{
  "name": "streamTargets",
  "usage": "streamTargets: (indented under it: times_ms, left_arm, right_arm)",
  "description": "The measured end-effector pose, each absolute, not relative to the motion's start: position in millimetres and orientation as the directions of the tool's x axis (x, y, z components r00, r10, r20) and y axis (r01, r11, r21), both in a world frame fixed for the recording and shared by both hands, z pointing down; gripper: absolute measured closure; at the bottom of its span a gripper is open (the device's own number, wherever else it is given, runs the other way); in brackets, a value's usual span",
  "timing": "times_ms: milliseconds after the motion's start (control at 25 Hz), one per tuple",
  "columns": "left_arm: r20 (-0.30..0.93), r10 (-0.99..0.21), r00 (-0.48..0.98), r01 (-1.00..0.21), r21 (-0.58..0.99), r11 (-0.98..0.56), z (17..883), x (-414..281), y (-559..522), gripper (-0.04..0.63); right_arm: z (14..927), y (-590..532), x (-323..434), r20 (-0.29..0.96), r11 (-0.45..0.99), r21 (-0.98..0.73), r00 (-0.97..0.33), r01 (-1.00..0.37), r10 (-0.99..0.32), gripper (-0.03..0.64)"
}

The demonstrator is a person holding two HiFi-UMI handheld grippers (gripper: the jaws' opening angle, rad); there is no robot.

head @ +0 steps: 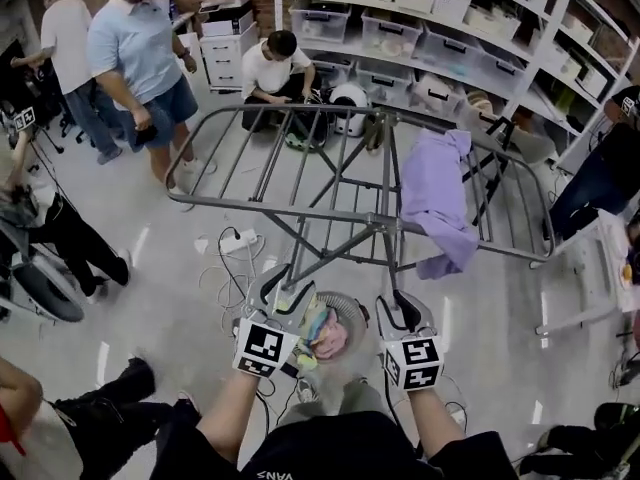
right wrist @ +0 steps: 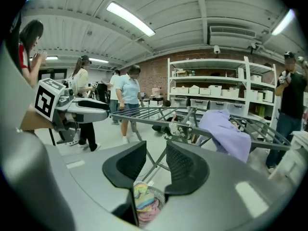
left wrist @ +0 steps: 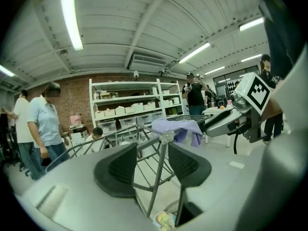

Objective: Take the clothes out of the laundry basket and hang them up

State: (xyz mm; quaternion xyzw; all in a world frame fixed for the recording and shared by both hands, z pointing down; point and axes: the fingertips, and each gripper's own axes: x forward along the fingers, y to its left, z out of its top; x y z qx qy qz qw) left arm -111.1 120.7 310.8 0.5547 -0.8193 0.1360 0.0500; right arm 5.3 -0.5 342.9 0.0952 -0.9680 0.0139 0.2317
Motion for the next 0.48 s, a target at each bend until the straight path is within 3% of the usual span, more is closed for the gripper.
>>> streamTargets:
  times_ms: [480]
  left_arm:
    - [0.395, -0.76, -0.516, -0.839, -0.054, 0.541, 425, -59, 182, 0.414]
  right_arm:
    - [444, 29, 4, 0.614, 0.994, -0.06, -0.782, 0.089, 0.107, 0.494]
